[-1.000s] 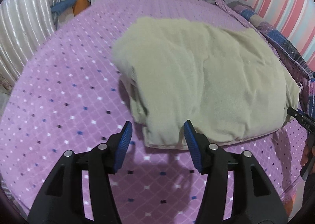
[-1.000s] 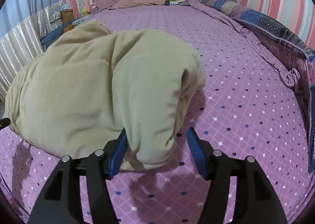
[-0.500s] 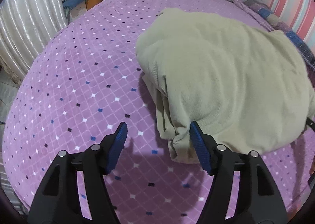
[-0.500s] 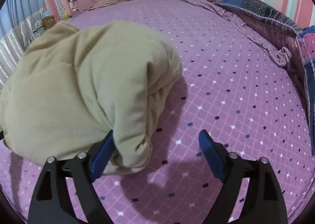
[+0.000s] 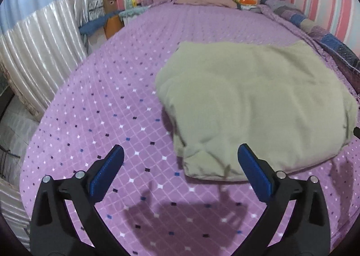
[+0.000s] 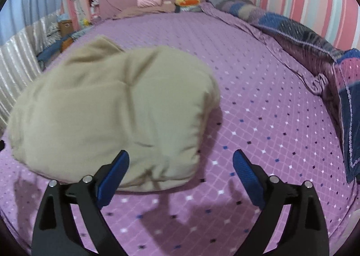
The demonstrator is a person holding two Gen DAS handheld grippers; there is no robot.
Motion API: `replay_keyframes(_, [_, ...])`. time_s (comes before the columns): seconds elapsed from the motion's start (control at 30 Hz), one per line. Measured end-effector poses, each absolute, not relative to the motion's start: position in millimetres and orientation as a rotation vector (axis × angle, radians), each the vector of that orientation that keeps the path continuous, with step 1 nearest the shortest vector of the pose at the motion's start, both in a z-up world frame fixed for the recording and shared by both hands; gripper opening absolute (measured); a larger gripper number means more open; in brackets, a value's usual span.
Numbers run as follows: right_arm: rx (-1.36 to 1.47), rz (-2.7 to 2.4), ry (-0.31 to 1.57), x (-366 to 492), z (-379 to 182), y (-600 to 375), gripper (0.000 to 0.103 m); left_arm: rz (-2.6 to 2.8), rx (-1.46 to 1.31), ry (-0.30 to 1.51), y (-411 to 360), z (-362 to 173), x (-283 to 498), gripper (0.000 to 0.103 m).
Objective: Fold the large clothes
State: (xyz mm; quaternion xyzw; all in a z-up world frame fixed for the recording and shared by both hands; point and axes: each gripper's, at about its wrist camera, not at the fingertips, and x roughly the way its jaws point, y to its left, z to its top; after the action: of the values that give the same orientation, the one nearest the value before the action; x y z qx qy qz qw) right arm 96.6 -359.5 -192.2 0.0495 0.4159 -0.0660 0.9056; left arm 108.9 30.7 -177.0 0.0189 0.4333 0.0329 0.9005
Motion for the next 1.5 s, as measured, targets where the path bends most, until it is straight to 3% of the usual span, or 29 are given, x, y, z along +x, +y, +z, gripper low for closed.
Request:
replay_keyframes(0.07, [0.115, -0.132, 0.838, 88.5, -181.9, -349.1, 0.101, 0.066, 0.022, 0.901, 24.3, -167.1, 101.4, 0.1])
replay_keyframes(0.6, [0.068, -0.157, 0.71, 31.0, -98.1, -289.1, 0.101, 0.119, -0.031, 0.829, 14.0, -94.8, 27.2, 0.1])
replay_keyframes(1.5, [0.085, -0.138, 0.63, -0.7, -26.6, -270.0, 0.101, -0.024, -0.034, 0.699, -18.9, -15.6, -14.9, 0.1])
